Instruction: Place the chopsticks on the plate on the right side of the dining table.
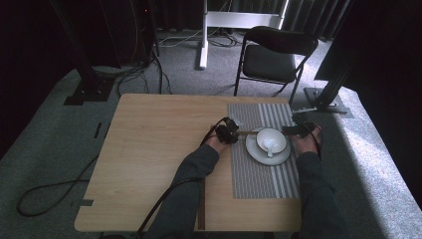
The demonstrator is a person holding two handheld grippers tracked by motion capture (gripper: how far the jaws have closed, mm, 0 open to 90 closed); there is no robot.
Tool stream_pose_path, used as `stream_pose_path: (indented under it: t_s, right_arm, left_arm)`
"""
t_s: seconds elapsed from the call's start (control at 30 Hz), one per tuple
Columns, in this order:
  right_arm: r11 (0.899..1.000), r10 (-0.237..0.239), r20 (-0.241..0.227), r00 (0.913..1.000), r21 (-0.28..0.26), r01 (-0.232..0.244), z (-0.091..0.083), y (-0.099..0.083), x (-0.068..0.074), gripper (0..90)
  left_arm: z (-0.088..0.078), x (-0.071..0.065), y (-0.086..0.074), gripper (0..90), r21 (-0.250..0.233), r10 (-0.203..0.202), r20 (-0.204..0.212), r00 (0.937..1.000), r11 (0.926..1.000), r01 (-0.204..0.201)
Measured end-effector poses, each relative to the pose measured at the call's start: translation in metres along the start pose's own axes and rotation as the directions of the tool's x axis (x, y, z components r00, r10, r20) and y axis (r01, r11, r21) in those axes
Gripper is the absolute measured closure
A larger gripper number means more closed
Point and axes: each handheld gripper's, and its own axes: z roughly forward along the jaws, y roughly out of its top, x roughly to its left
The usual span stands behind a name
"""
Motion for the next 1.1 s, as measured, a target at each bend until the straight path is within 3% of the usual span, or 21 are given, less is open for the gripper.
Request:
stream_pose_path:
  t_s: [0.4,0.5,1.1]
  right_arm:
    - [1.0,0.007,0.003,1.0,0.003,-0.007,-0.001,-0.003,-0.002,35.3]
    - [1.0,0.013,0.002,0.9999,0.002,-0.013,-0.001,-0.004,-0.003,35.3]
    - [1.0,0.01,0.011,0.9999,-0.004,-0.01,-0.004,-0.004,-0.005,35.3]
  left_arm:
    - [0.0,0.002,0.0,68.7,0.003,-0.002,-0.007,1.0,1.0,0.002]
    - [0.0,0.002,-0.002,68.0,-0.003,0.005,0.008,1.0,1.0,-0.005]
    - [-0.004,0.004,-0.014,69.8,0.001,0.036,-0.015,0.9992,0.9994,-0.036]
